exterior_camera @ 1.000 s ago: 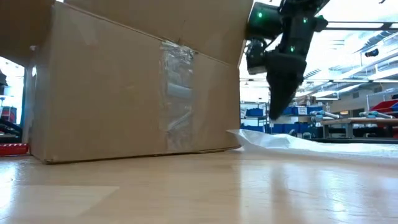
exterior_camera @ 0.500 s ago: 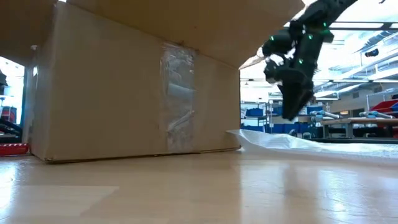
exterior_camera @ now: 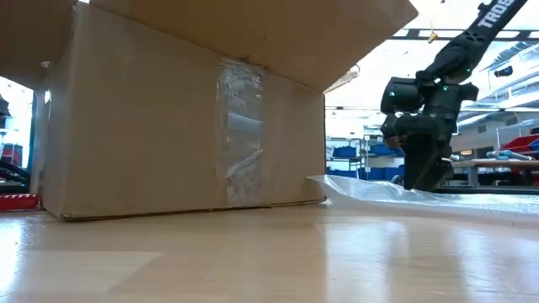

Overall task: Unpack boxes
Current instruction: Open the zip bag

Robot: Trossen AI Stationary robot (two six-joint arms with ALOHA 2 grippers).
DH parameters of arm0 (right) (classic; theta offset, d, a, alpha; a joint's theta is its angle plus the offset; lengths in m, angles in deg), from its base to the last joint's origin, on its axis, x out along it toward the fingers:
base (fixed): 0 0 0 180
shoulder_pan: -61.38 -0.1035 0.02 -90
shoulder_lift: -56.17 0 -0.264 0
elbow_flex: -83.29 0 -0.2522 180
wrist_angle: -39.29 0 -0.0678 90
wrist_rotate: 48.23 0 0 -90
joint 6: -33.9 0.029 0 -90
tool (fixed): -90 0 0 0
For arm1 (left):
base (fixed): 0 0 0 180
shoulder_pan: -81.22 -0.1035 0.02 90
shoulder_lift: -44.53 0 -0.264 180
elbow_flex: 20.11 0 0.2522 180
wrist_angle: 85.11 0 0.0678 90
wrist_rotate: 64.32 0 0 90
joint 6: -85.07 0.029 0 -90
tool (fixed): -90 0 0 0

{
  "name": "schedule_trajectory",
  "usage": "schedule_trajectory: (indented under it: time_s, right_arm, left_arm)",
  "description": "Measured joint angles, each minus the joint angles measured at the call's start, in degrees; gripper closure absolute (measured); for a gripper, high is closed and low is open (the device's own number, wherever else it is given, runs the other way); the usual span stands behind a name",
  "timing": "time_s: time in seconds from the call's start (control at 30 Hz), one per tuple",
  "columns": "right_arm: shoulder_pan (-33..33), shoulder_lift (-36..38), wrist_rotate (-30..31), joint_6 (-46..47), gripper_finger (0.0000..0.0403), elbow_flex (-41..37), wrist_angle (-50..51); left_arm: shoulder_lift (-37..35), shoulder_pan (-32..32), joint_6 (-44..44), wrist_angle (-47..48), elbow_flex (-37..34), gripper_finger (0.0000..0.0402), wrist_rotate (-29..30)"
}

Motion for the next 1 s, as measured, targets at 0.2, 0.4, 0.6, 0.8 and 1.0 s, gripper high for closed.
schedule_trajectory:
  time_s: [0.2, 0.4, 0.6, 0.8, 1.0]
  right_arm:
    - [-1.0, -0.1, -0.4, 1.0, 0.0205, -2.6, -5.5]
    - [-1.1, -0.6, 2.5, -1.3, 0.0314, -2.7, -6.2]
    - [-1.2, -0.1, 4.4, 0.6, 0.0392, -2.1, -5.3]
    - [-2.0, 5.3, 13.9, -2.3, 0.0397, 4.9, 5.8]
    - [-2.3, 10.9, 17.5, -4.2, 0.0399, 16.2, 18.6]
  left_arm:
    - [0.0, 0.0, 0.0, 0.0, 0.0, 0.0374, 0.9]
    - [0.0, 0.0, 0.0, 0.0, 0.0, 0.0374, 1.8]
    - [0.0, 0.0, 0.0, -0.1, 0.0, 0.0374, 1.8]
    - [0.0, 0.0, 0.0, -0.4, 0.0, 0.0374, 1.7]
    - [0.0, 0.0, -0.3, -1.0, 0.0, 0.0374, 1.7]
